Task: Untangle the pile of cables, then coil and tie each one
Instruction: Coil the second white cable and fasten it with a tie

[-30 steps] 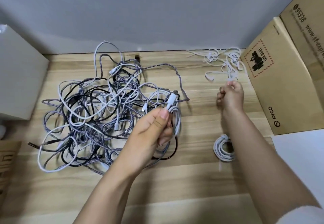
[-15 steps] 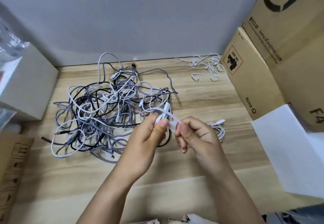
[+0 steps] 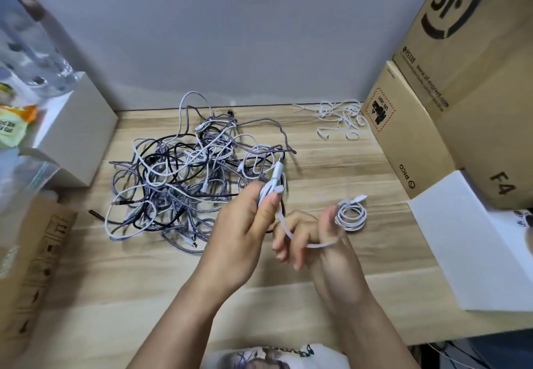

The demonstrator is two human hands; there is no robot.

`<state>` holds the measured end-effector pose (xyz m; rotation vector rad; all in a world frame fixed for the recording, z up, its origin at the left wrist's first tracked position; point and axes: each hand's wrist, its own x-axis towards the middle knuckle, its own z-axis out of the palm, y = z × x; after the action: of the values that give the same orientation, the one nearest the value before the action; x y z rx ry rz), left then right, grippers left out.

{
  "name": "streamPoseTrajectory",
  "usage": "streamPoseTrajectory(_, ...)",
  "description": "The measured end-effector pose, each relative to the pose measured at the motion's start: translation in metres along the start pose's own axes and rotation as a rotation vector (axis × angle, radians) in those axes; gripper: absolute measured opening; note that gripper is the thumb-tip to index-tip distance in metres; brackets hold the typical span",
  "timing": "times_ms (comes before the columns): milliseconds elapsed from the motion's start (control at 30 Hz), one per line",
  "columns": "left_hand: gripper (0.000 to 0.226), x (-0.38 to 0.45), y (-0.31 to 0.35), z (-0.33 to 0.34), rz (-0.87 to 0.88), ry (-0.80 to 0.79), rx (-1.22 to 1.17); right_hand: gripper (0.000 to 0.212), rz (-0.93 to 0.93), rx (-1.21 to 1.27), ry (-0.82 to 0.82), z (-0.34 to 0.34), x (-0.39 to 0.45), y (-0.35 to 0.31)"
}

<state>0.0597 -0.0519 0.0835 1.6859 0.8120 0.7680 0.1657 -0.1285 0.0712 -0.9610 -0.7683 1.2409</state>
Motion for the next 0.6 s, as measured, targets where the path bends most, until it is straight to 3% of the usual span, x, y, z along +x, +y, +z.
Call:
streamPoseTrajectory(67, 0.031, -0.005, 0.006, 0.002, 0.011, -0.018, -0.037, 0.058, 0.106, 0.058, -0.028, 0.001, -0.002, -0.002)
streamPoseTrajectory(167, 0.033, -0.006, 0.007, -0.001, 0.086, 0.028, 0.105, 0.043, 0.229, 0.154, -0.016, -0.002, -0.004, -0.004)
streamPoseTrajectory(267, 0.028, -0.008, 0.010, -0.002, 0.119, 0.011, 0.149, 0.065, 0.294, 0.289, -0.034, -0.007, -0.005, -0.005)
streamPoseTrajectory(467, 0.034, -0.015, 0.009, -0.001, 0.160, -0.102, 0.322, 0.061, 0.366, 0.211, -0.099, -0.013, -0.006, -0.006)
streamPoseTrajectory(600, 0.037, -0.015, 0.007, 0.000, 0.157, -0.108, 0.300, 0.042, 0.330, 0.116, 0.006, -0.006, -0.007, -0.011)
